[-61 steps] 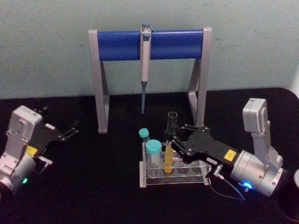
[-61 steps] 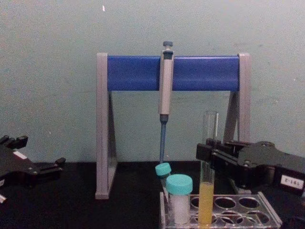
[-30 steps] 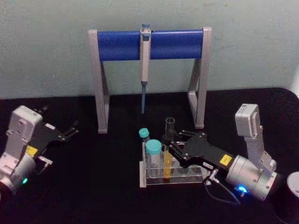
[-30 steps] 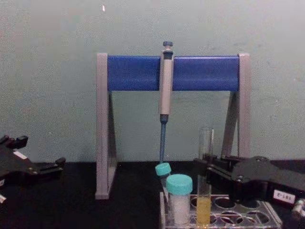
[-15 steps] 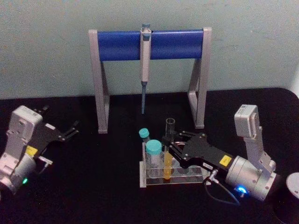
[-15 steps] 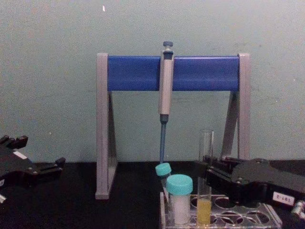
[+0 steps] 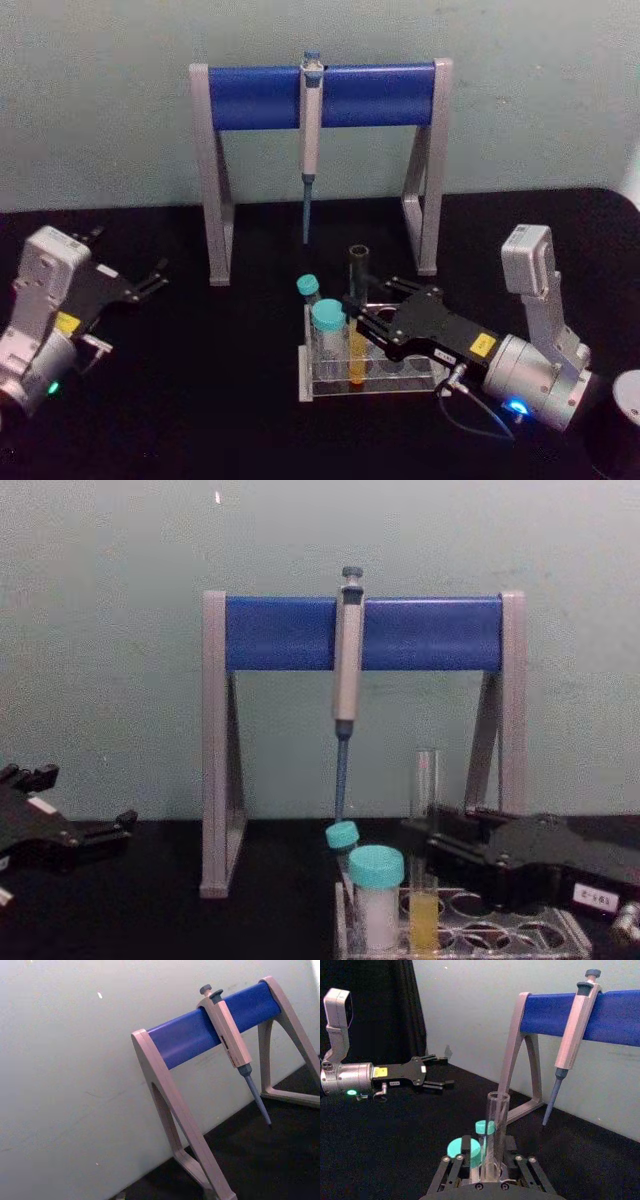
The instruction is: Pick up the test tube from the test tube rack, shake it, then place it back into the test tube rack.
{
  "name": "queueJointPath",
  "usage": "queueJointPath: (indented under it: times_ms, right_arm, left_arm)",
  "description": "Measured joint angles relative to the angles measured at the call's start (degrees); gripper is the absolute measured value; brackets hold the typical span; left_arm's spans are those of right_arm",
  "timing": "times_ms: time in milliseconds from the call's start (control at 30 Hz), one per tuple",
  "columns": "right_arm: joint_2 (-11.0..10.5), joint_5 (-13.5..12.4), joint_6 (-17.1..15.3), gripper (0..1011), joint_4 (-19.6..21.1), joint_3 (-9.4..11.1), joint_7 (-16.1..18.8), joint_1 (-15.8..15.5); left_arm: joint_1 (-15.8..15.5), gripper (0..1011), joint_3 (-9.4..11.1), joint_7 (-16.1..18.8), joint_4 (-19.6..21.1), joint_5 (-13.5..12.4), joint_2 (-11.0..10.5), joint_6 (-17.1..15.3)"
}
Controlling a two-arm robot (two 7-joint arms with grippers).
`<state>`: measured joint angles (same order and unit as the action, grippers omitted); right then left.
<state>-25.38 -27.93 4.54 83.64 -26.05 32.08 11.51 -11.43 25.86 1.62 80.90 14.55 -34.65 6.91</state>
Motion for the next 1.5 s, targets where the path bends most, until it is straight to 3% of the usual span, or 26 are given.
queueJointPath:
  times_ms: [133,667,1167,1500]
  right_arm:
    - [0.00,-0.02,0.01,552,0.01,0.00,0.02,0.00]
    - [0.00,-0.11,0.02,1000,0.07,0.00,0.09,0.01]
    - [-0.02,-0.14,0.04,1000,0.18,0.02,0.08,-0.01]
    - [-0.98,0.57,1.97,1000,4.99,2.47,-2.18,-1.59]
  left_arm:
    - [0.00,1001,0.00,0.00,0.00,0.00,0.00,0.00]
    - [0.00,1001,0.00,0.00,0.00,0.00,0.00,0.00]
    - [0.00,1001,0.00,0.00,0.00,0.00,0.00,0.00]
    - [0.00,1001,0.00,0.00,0.00,0.00,0.00,0.00]
